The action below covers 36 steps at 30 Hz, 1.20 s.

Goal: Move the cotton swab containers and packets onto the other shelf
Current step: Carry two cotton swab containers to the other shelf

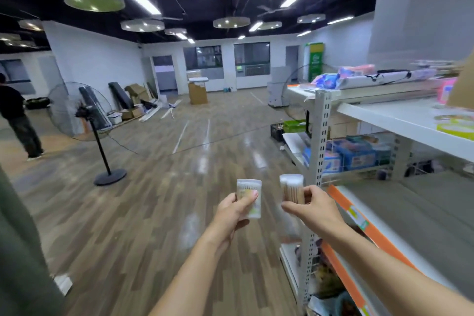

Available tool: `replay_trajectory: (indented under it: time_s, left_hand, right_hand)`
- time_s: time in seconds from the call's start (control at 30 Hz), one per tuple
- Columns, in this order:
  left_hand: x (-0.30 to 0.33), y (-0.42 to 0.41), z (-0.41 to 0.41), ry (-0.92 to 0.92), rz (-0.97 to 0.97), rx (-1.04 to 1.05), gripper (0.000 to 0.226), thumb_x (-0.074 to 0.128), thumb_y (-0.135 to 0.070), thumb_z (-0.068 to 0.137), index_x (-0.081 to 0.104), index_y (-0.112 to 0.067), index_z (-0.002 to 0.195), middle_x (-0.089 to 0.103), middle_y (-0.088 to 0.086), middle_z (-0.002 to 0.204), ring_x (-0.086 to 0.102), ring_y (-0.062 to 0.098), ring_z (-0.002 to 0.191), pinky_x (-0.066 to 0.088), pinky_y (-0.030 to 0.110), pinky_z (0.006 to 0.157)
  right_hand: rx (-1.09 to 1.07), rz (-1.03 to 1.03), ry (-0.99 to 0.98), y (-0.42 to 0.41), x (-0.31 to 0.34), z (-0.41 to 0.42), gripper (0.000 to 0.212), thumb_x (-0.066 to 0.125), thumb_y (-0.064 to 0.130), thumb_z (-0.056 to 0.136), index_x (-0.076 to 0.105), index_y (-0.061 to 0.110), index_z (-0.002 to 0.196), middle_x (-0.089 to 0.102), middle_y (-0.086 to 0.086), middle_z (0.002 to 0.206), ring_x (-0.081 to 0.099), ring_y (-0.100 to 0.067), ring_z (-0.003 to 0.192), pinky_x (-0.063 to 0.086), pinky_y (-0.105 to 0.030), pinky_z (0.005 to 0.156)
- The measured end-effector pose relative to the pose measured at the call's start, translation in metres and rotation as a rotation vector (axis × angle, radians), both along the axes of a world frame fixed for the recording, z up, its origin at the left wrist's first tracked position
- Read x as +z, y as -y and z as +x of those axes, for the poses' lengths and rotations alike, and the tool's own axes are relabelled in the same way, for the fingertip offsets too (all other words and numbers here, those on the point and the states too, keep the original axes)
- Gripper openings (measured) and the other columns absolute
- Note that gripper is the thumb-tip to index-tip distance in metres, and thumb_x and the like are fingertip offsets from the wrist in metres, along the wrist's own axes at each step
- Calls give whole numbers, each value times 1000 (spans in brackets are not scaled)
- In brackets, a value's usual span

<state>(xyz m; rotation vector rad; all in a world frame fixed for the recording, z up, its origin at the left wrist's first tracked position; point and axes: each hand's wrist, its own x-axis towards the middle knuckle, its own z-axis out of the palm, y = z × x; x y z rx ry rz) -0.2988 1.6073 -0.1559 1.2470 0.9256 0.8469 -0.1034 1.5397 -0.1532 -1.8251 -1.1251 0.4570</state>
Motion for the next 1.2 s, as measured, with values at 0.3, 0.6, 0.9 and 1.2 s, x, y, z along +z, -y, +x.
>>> replay_trajectory:
  time_s: [0.3,0.6,0.9,1.2]
  left_hand:
    - [-19,-157,43,10,-15,-89,35,73,-38,84,68,-17,112,77,-1,98,70,8,79,50,22,70]
    - [-38,-268,132,35,-89,-450,53,75,-40,81,62,-9,123,74,9,113,71,20,98,52,32,88]
    - [-59,-256,229,-14,-123,-875,53,74,-49,84,65,-16,125,73,7,118,70,21,108,55,27,84]
    - [-72,-207,300,28,-165,-1065,50,71,-44,85,65,-12,123,73,11,116,71,23,105,57,24,78]
  right_hand:
    - [-67,-12,-8,-132,-21,33,42,84,44,70,60,22,96,68,4,93,64,-12,85,52,-34,77]
    - [-327,27,-95,-184,-38,91,51,85,55,62,55,27,93,64,8,92,61,-9,83,46,-31,68]
    - [-597,65,-240,-138,-46,139,64,83,45,54,45,24,102,62,-3,103,64,-18,91,52,-39,78]
    - [-661,220,-416,-79,-62,168,65,72,49,60,54,42,122,67,4,110,65,-11,95,54,-35,90]
